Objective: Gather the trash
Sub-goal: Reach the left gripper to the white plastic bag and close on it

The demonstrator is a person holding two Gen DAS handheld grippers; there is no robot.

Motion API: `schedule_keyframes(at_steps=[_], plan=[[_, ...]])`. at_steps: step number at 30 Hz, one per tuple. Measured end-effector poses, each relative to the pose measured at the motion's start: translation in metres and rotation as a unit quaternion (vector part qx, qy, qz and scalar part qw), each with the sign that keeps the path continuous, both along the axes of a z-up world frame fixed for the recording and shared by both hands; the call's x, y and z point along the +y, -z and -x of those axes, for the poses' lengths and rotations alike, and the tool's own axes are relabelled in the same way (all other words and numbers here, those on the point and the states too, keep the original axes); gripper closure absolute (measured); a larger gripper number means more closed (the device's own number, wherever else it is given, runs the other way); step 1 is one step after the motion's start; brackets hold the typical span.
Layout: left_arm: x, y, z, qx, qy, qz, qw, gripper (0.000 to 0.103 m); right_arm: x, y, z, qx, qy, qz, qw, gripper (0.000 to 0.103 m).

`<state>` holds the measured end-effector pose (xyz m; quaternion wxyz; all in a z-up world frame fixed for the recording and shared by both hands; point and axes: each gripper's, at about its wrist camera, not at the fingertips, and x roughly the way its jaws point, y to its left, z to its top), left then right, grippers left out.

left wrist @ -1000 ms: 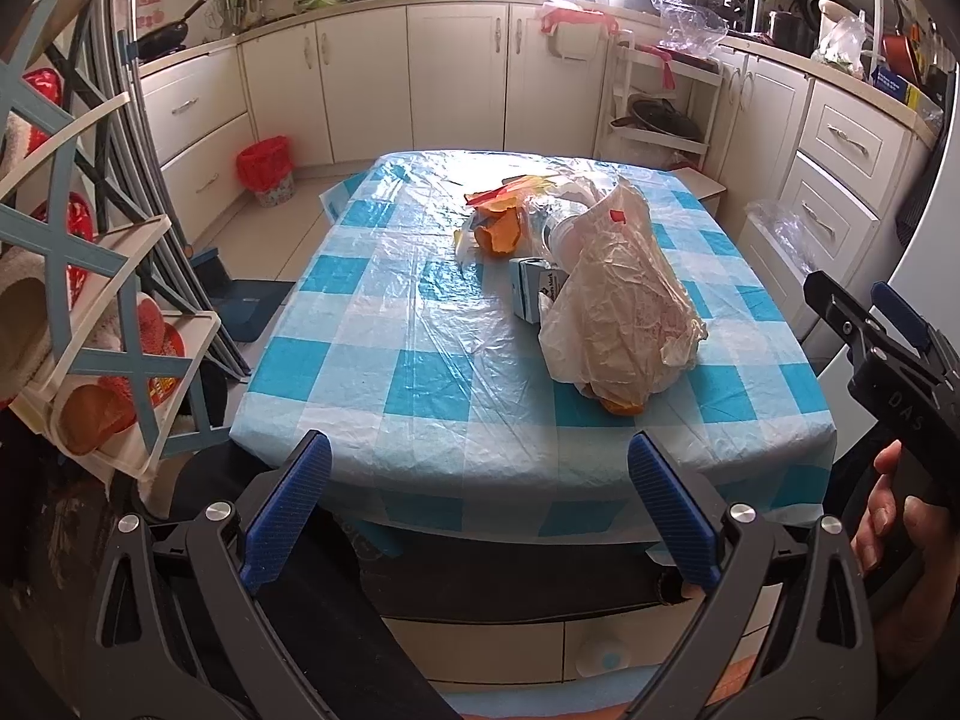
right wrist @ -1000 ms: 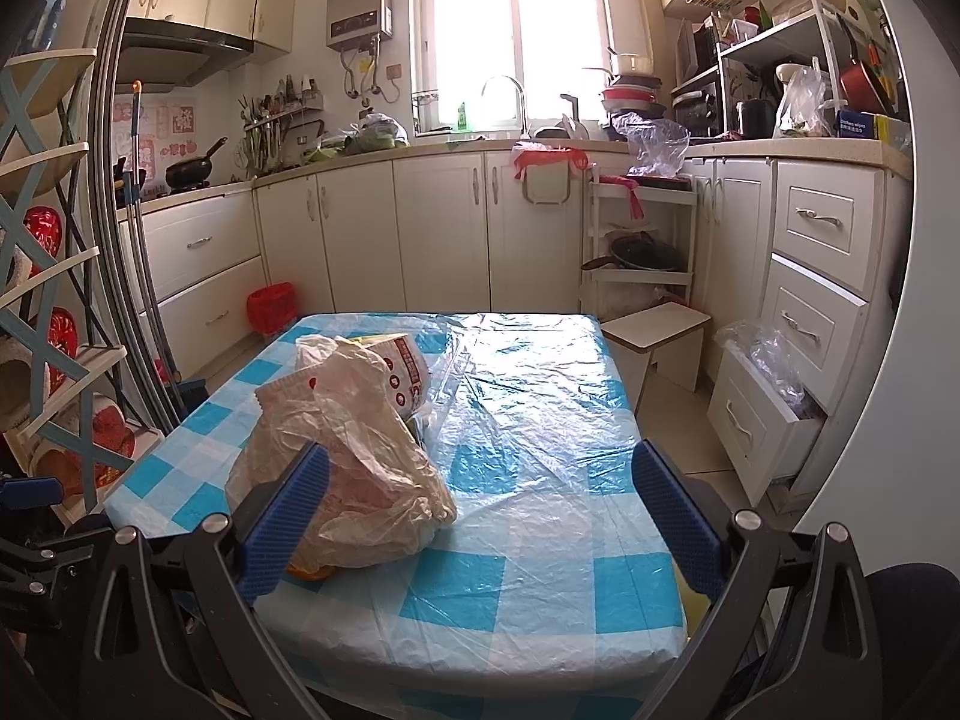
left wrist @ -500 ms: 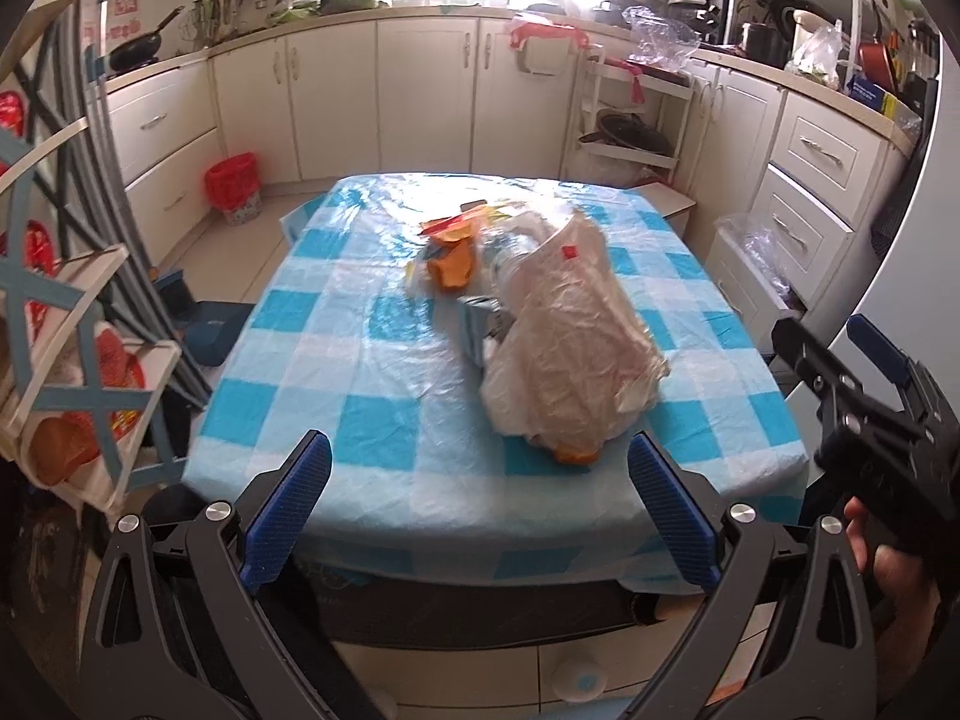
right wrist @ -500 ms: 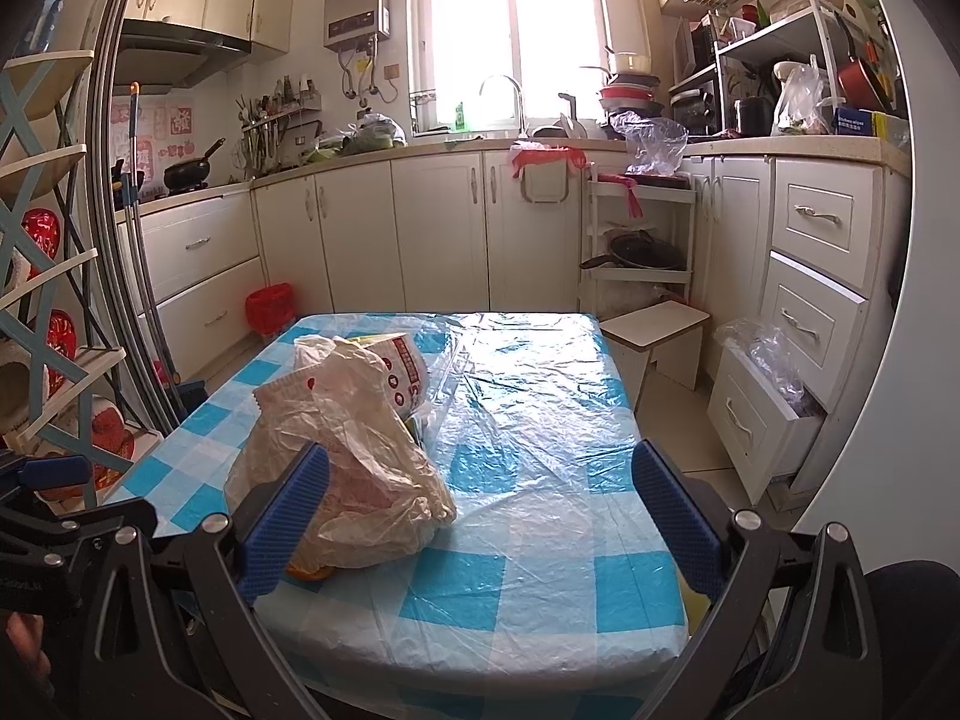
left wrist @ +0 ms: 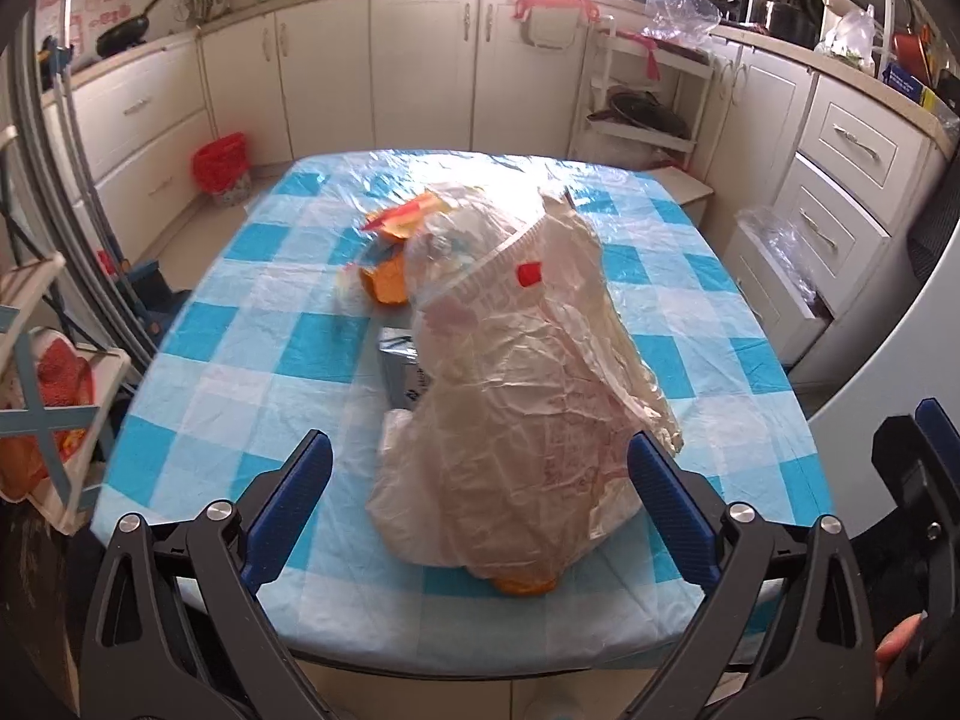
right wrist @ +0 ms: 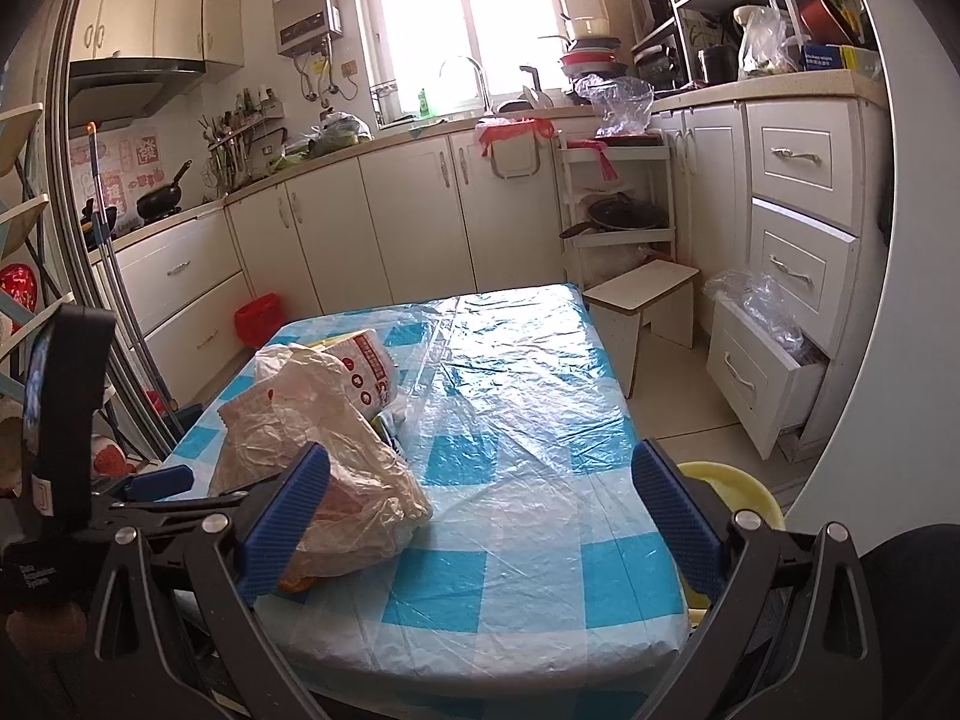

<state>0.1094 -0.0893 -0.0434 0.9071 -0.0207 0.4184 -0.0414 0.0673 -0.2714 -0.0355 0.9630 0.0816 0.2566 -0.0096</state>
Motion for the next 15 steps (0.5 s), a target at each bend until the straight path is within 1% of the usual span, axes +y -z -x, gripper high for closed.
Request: schedule_keyframes(at_steps=[1,2,3,4,5,7,10,13,15], plan=[[0.001,0.001,-0.002,0.004,0.003,0.011,0.9999,0.032,-0.002,0.001,-0.001,0.002,0.002,-0.004,1.000,0.006],[0.002,0.003,-0.003,0.010,0.008,0.023,0.9997,0.046,-0.003,0.001,-0.002,0.004,0.003,-0.007,1.000,0.006],[0.003,0.004,-0.004,0.013,0.013,0.033,0.9993,0.053,-0.004,0.002,-0.003,0.006,0.004,-0.011,1.000,0.006],[0.005,0.004,-0.003,0.012,0.015,0.036,0.9992,0.068,-0.005,0.003,-0.004,0.008,0.006,-0.014,1.000,0.006],[0.007,0.003,-0.003,0.011,0.019,0.037,0.9991,0.079,-0.007,0.003,-0.005,0.011,0.008,-0.019,1.000,0.006],[0.014,0.001,-0.001,0.007,0.021,0.043,0.9988,0.088,-0.008,0.005,-0.007,0.015,0.010,-0.026,0.999,0.006],[0.025,-0.006,0.001,-0.003,0.030,0.063,0.9975,0.096,-0.008,0.006,-0.009,0.021,0.011,-0.036,0.999,0.006],[0.035,-0.014,0.006,-0.013,0.047,0.086,0.9951,0.101,-0.007,0.008,-0.010,0.026,0.011,-0.039,0.999,0.006],[0.041,-0.020,0.012,-0.020,0.059,0.100,0.9930,0.101,-0.006,0.009,-0.010,0.029,0.011,-0.039,0.999,0.006]])
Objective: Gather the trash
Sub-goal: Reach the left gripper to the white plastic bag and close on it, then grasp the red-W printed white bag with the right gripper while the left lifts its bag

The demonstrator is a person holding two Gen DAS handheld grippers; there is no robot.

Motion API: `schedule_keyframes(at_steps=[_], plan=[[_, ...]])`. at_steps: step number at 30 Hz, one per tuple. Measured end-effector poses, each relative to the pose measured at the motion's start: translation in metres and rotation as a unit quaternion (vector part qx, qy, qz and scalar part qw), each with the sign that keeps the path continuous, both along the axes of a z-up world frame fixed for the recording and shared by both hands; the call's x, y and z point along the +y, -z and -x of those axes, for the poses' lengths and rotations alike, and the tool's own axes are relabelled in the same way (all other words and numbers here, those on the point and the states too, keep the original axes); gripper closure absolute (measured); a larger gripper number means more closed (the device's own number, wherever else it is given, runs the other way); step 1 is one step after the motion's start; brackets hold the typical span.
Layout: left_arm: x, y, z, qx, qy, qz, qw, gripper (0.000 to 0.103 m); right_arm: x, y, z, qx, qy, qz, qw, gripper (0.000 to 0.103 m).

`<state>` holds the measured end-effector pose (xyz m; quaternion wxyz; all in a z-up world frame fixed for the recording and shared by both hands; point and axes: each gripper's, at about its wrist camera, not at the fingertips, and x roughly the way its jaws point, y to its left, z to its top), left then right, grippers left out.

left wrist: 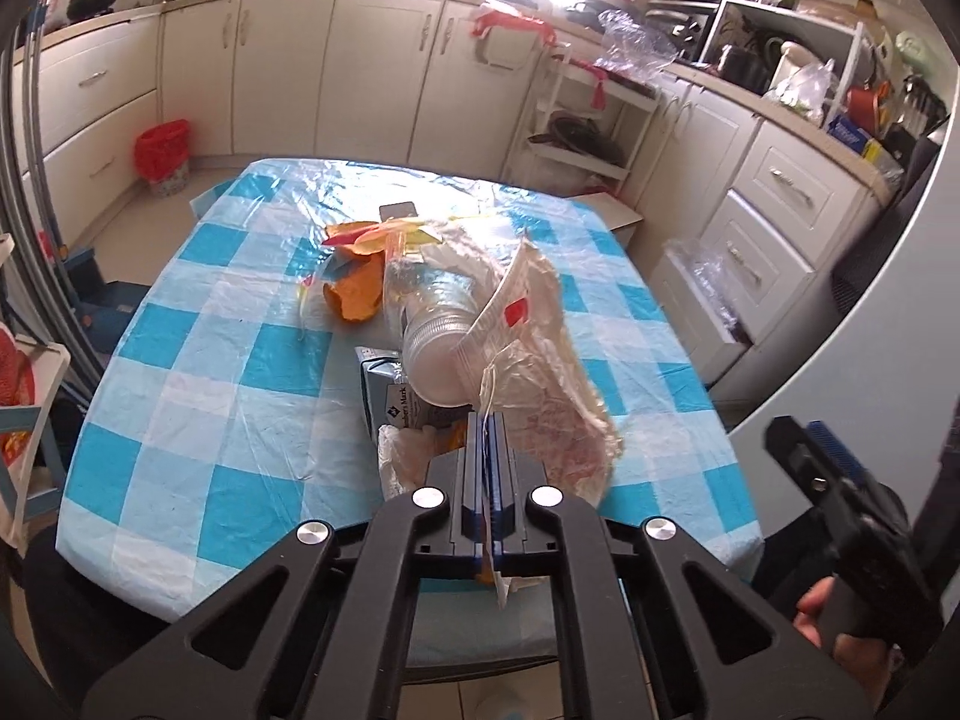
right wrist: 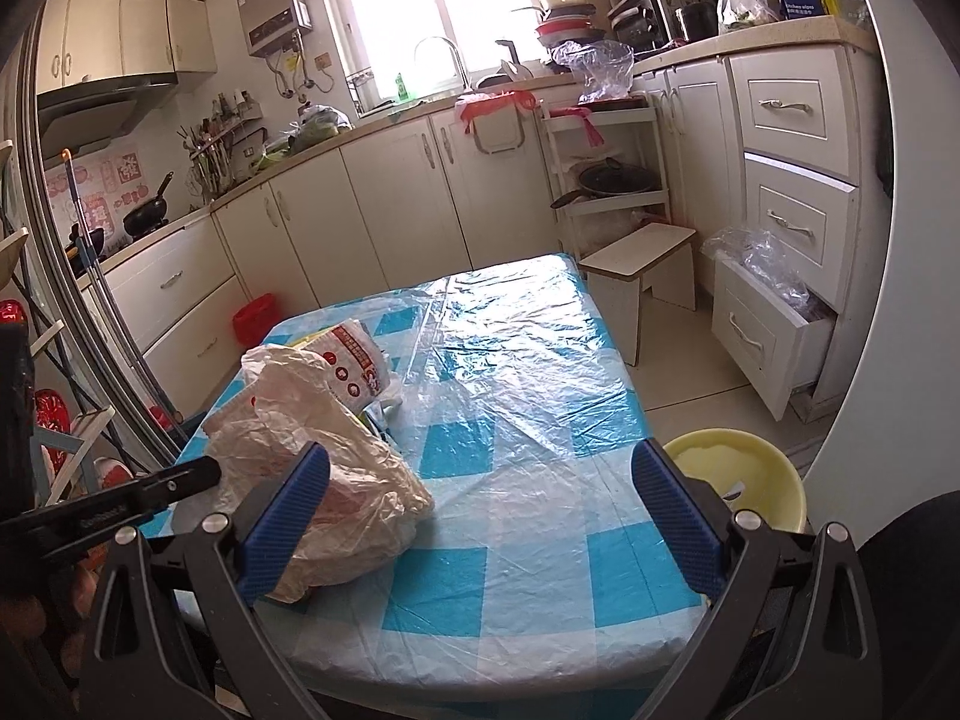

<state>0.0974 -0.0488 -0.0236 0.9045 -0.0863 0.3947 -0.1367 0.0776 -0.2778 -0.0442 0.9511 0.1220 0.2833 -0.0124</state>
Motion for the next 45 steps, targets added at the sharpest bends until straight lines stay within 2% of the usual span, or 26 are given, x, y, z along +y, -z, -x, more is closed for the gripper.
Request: schedule_keyframes(at_steps=[2,4,6,8,10,12,13,14,15,16,17,19,23,26,30,33,36,40,42,44,45], plan=[[0.000,-0.001,0.002,0.005,0.026,0.001,0.9997,0.101,-0.001,0.000,0.000,0.002,0.001,-0.001,1.000,0.006],[-0.002,0.004,0.004,0.005,0.035,-0.017,0.9992,0.100,-0.002,0.002,-0.002,0.005,0.002,-0.003,1.000,0.006],[-0.001,0.013,0.000,0.025,0.031,-0.020,0.9990,0.085,-0.001,0.003,-0.002,0.008,0.000,-0.004,1.000,0.006],[-0.002,0.019,0.000,0.028,0.013,-0.024,0.9992,0.042,0.001,0.003,-0.003,0.009,-0.001,0.000,1.000,0.006],[-0.007,0.022,0.001,0.015,0.003,-0.040,0.9991,0.031,0.001,0.003,-0.003,0.009,-0.001,0.003,1.000,0.006],[-0.016,0.023,-0.001,0.012,0.007,-0.056,0.9983,0.031,0.000,0.004,-0.003,0.011,0.000,0.003,1.000,0.006],[-0.019,0.023,-0.002,0.011,0.009,-0.062,0.9979,0.036,-0.001,0.004,-0.003,0.012,0.000,0.002,1.000,0.006],[-0.022,0.024,-0.004,0.013,0.013,-0.064,0.9978,0.057,-0.001,0.004,-0.003,0.012,0.001,0.001,1.000,0.006],[-0.025,0.025,-0.006,0.020,0.021,-0.062,0.9976,0.070,-0.001,0.004,-0.003,0.011,0.001,0.002,1.000,0.006],[-0.027,0.026,-0.007,0.027,0.028,-0.058,0.9976,0.092,-0.001,0.004,-0.004,0.011,0.001,0.004,1.000,0.006],[-0.028,0.025,-0.006,0.028,0.037,-0.055,0.9974,0.099,0.000,0.003,-0.004,0.010,0.001,0.005,1.000,0.006],[-0.032,0.021,-0.001,0.017,0.054,-0.062,0.9965,0.101,-0.001,0.003,-0.004,0.009,0.002,0.006,1.000,0.006],[-0.026,0.001,0.014,-0.001,0.099,-0.020,0.9949,0.102,-0.003,0.002,-0.003,0.006,0.007,0.005,1.000,0.006],[-0.005,-0.019,0.023,-0.019,0.107,0.012,0.9940,0.102,-0.003,0.002,-0.003,0.006,0.009,0.007,1.000,0.006],[0.042,-0.047,0.032,-0.056,0.064,0.021,0.9962,0.102,-0.002,0.003,-0.003,0.007,0.009,0.009,1.000,0.006],[0.078,-0.056,0.033,-0.069,0.021,0.007,0.9974,0.102,0.000,0.004,-0.004,0.008,0.006,0.012,1.000,0.006],[0.103,-0.040,0.020,-0.044,-0.018,-0.019,0.9987,0.102,0.003,0.004,-0.006,0.010,0.001,0.018,1.000,0.006],[0.124,0.014,-0.008,0.034,-0.058,-0.042,0.9969,0.100,0.010,0.000,-0.011,0.007,-0.017,0.018,1.000,0.006],[0.129,0.033,-0.013,0.065,-0.069,-0.043,0.9946,0.089,0.014,-0.005,-0.016,0.002,-0.036,0.009,0.999,0.006],[0.128,0.038,-0.012,0.066,-0.070,-0.041,0.9946,0.053,0.015,-0.009,-0.028,0.005,-0.055,-0.011,0.998,0.006],[0.126,0.036,-0.010,0.054,-0.071,-0.046,0.9950,0.046,0.014,-0.009,-0.036,0.011,-0.063,-0.028,0.998,0.006]])
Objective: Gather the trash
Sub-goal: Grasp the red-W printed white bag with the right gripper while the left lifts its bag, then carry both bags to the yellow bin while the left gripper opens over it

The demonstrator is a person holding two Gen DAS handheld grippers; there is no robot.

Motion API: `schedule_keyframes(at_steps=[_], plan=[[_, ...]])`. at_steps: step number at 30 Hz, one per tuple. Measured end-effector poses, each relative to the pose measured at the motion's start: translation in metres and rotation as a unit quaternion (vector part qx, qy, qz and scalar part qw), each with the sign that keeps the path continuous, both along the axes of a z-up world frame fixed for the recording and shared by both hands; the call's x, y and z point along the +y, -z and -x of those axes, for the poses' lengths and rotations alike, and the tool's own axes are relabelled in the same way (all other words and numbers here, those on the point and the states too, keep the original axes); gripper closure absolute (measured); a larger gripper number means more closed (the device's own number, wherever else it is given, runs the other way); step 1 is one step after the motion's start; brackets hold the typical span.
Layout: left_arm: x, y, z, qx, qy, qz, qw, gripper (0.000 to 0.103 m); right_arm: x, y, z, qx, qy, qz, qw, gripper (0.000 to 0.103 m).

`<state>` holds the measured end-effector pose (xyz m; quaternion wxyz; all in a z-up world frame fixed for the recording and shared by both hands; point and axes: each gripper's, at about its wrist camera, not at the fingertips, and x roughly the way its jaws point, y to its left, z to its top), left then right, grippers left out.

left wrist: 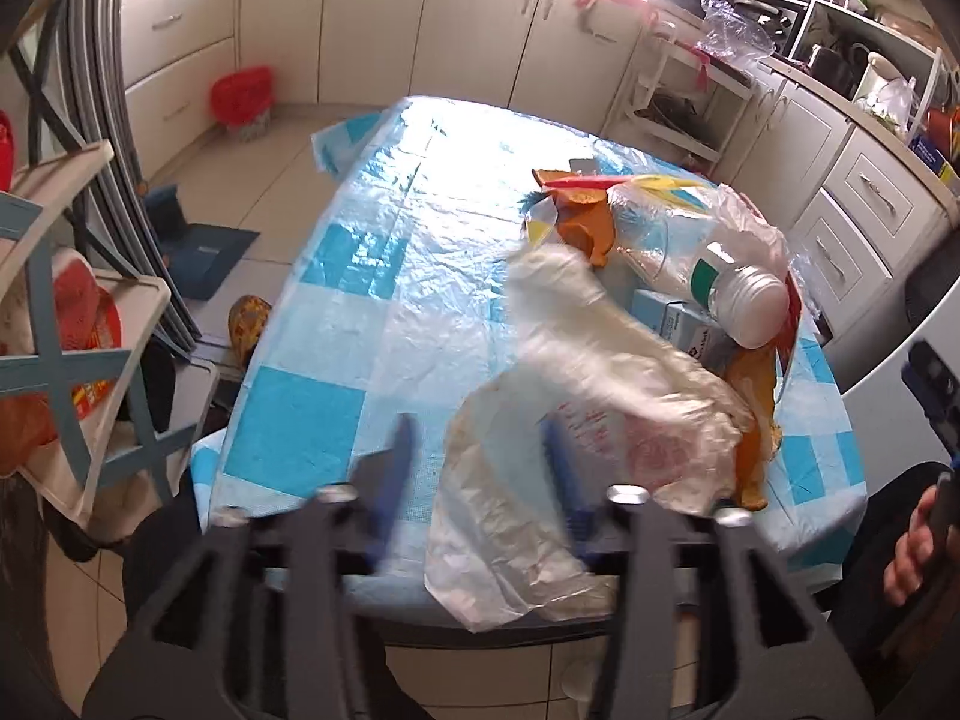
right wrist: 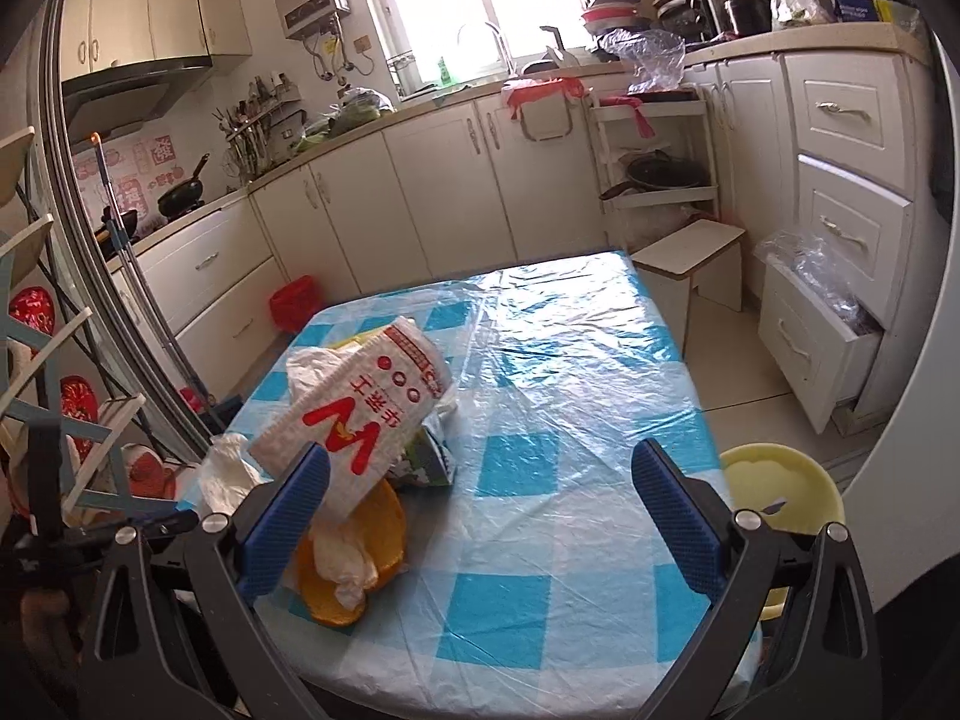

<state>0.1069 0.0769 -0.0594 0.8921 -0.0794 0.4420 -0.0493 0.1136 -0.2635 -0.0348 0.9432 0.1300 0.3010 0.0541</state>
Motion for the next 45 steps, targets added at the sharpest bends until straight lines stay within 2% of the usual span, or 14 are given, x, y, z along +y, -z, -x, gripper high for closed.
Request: schedule_keyframes(at_steps=[2,5,9,12,15,18,20,22,23,26,30,37,41,45], plan=[[-0.006,-0.007,0.005,-0.021,0.015,-0.010,0.9996,0.026,-0.003,0.002,-0.019,0.016,-0.012,-0.040,0.999,0.006],[-0.023,-0.014,0.009,-0.031,0.059,-0.023,0.9975,0.013,-0.010,0.013,-0.055,0.057,-0.026,-0.108,0.992,0.006],[-0.056,0.005,0.009,-0.012,0.126,-0.068,0.9896,0.012,-0.014,0.033,-0.098,0.106,-0.034,-0.193,0.975,0.006],[-0.066,0.024,0.003,0.007,0.130,-0.086,0.9878,0.011,-0.008,0.037,-0.122,0.127,-0.041,-0.224,0.965,0.006],[-0.064,0.034,-0.005,0.024,0.120,-0.077,0.9895,0.012,0.001,0.040,-0.138,0.150,-0.053,-0.242,0.957,0.006],[-0.060,0.033,-0.007,0.023,0.112,-0.071,0.9909,0.021,0.006,0.044,-0.152,0.166,-0.059,-0.251,0.952,0.006],[-0.057,0.031,-0.008,0.020,0.109,-0.059,0.9921,0.040,0.009,0.048,-0.159,0.177,-0.064,-0.258,0.948,0.007],[-0.057,0.031,-0.008,0.018,0.110,-0.047,0.9927,0.057,0.011,0.052,-0.164,0.185,-0.074,-0.274,0.941,0.029],[-0.056,0.031,-0.009,0.018,0.108,-0.042,0.9931,0.065,0.011,0.053,-0.165,0.195,-0.079,-0.280,0.937,0.046],[-0.052,0.028,-0.009,0.016,0.100,-0.024,0.9946,0.082,0.007,0.053,-0.161,0.194,-0.093,-0.297,0.930,0.074],[-0.042,0.021,-0.008,0.007,0.088,0.004,0.9960,0.090,-0.005,0.046,-0.148,0.172,-0.090,-0.307,0.932,0.092],[-0.025,-0.008,0.005,-0.025,0.075,0.027,0.9965,0.093,-0.028,0.022,-0.118,0.120,-0.092,-0.328,0.932,0.095],[-0.024,-0.027,0.012,-0.043,0.076,0.033,0.9956,0.093,-0.046,0.008,-0.095,0.096,-0.082,-0.307,0.943,0.095],[-0.030,-0.049,0.022,-0.061,0.087,0.049,0.9932,0.093,-0.078,-0.005,-0.074,0.075,-0.044,-0.252,0.964,0.095]])
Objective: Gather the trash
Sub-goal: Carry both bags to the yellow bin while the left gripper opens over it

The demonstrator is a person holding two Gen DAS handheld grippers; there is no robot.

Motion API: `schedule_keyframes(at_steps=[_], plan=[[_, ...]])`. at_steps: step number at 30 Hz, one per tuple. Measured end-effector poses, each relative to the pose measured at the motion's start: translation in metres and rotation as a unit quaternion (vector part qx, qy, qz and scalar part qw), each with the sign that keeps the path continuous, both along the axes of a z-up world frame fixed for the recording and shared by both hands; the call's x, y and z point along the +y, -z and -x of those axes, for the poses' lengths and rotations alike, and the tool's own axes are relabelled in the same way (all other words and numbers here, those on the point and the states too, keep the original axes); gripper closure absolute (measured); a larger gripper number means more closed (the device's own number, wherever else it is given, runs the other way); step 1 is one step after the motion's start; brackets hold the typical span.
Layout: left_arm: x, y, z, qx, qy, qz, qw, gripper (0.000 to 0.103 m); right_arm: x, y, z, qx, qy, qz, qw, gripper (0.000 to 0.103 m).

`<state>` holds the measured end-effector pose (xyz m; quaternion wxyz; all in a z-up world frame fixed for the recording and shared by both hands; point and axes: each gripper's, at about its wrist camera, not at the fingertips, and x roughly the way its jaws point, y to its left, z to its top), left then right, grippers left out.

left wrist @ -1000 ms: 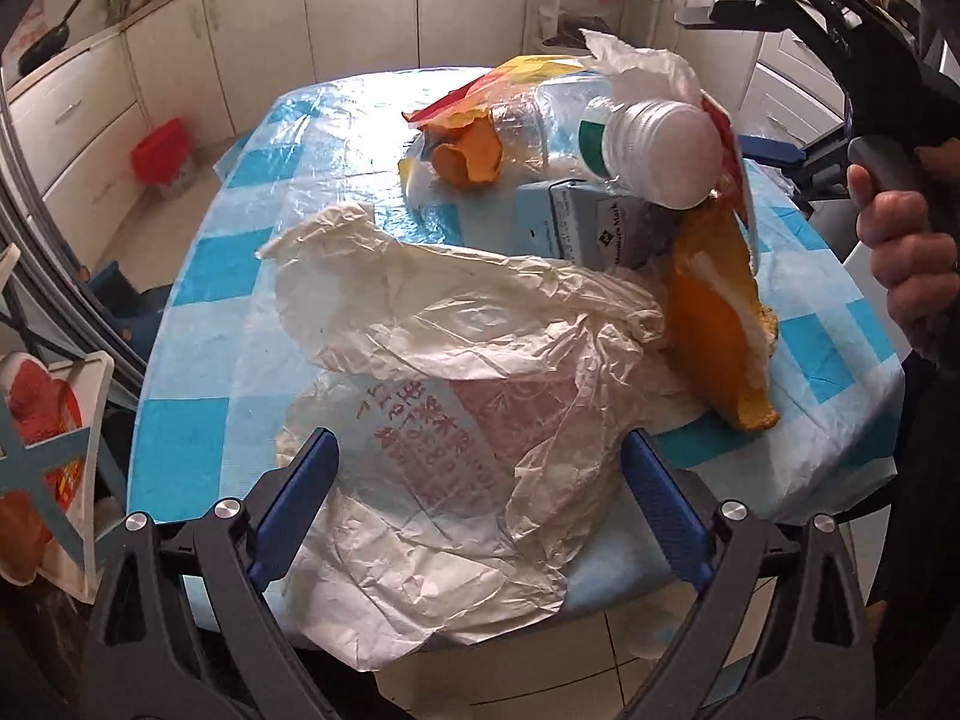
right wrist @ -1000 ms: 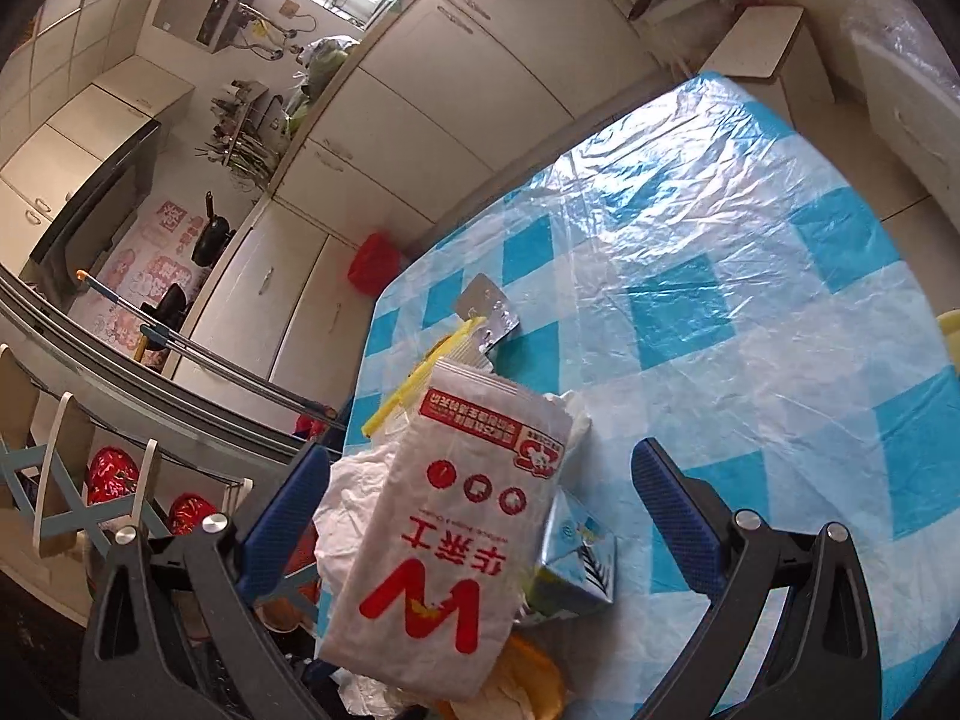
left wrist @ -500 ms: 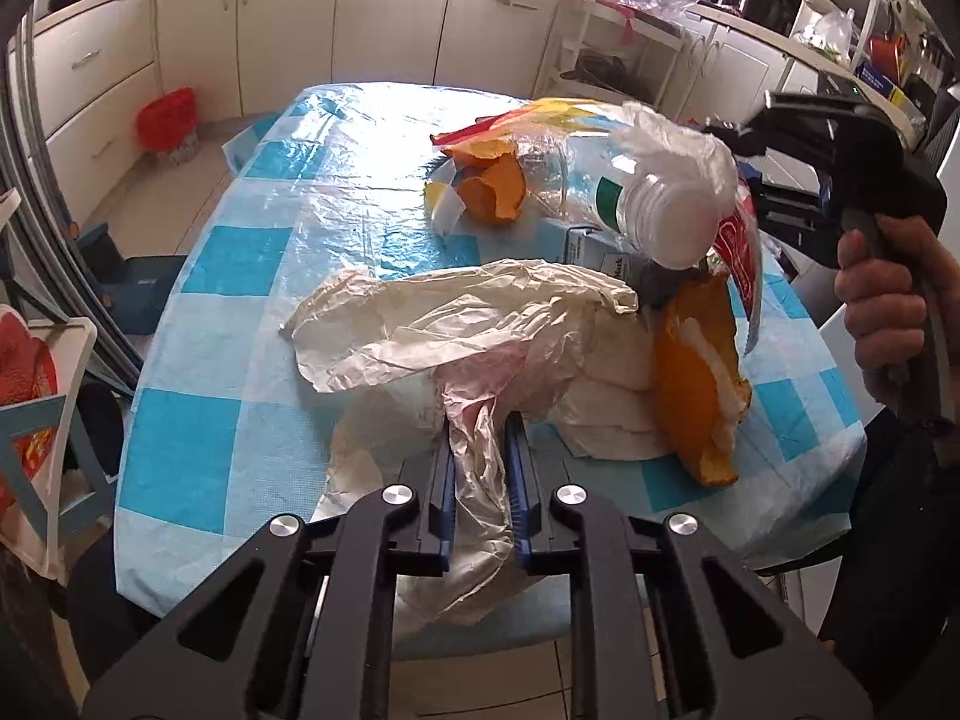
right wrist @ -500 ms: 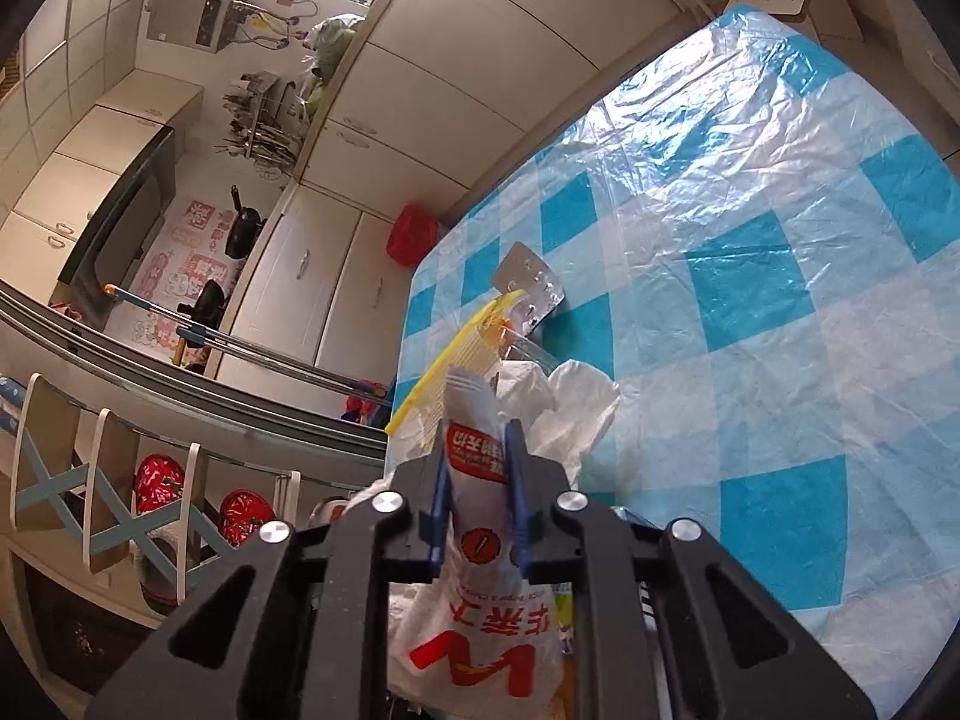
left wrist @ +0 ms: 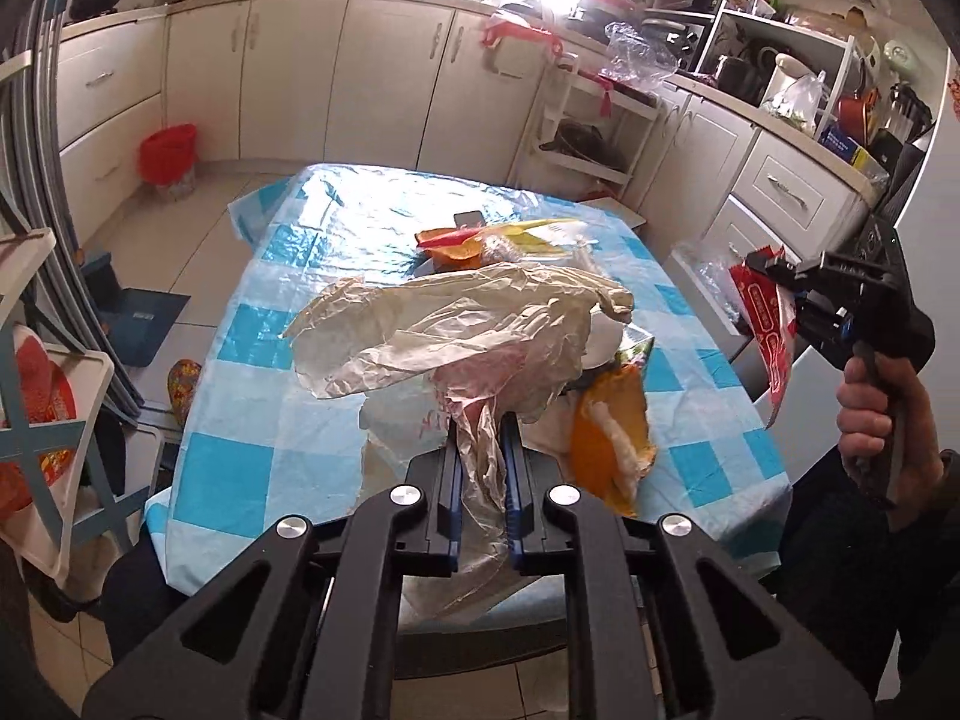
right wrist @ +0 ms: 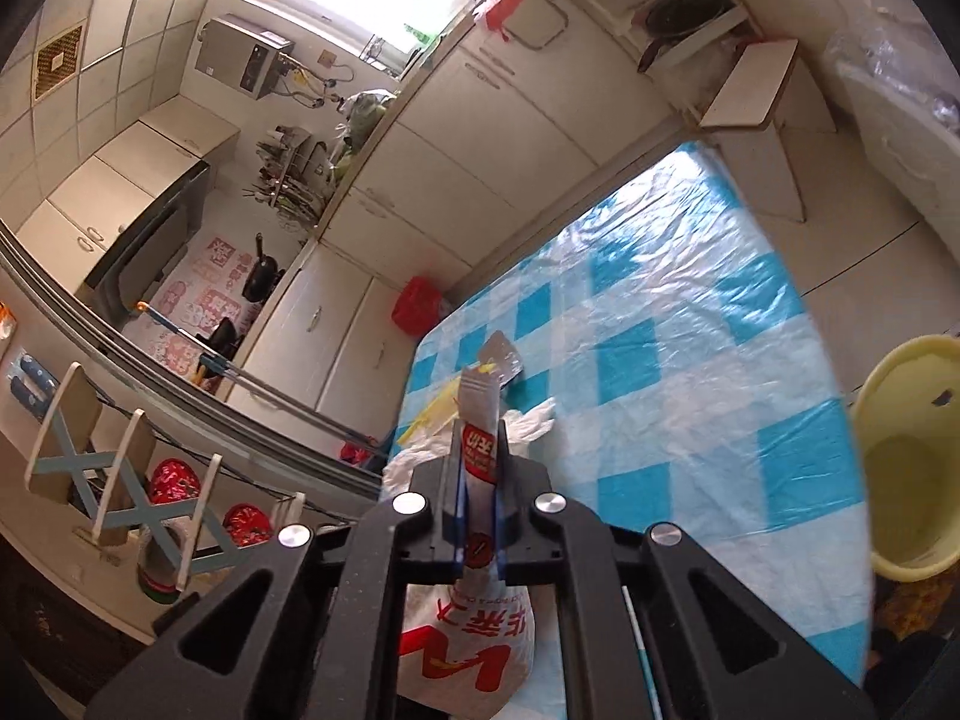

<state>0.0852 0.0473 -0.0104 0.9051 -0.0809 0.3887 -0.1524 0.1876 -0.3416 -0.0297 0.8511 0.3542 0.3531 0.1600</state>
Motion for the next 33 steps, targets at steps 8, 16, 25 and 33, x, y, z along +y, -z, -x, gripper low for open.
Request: schedule_keyframes(at_steps=[8,16,25,33], plan=[[-0.039,-0.051,0.004,-0.037,0.059,0.052,0.9962,0.093,-0.081,-0.017,0.024,-0.006,0.130,0.164,0.978,0.095],[-0.121,-0.081,-0.008,-0.046,0.142,0.092,0.9844,0.092,-0.108,0.005,0.009,0.035,0.179,0.280,0.943,0.095],[-0.218,-0.068,-0.033,-0.026,0.200,0.105,0.9739,0.092,-0.128,0.041,-0.018,0.080,0.166,0.310,0.933,0.095],[-0.302,-0.018,-0.073,0.039,0.225,0.138,0.9639,0.092,-0.152,0.076,-0.036,0.153,0.152,0.288,0.933,0.071]])
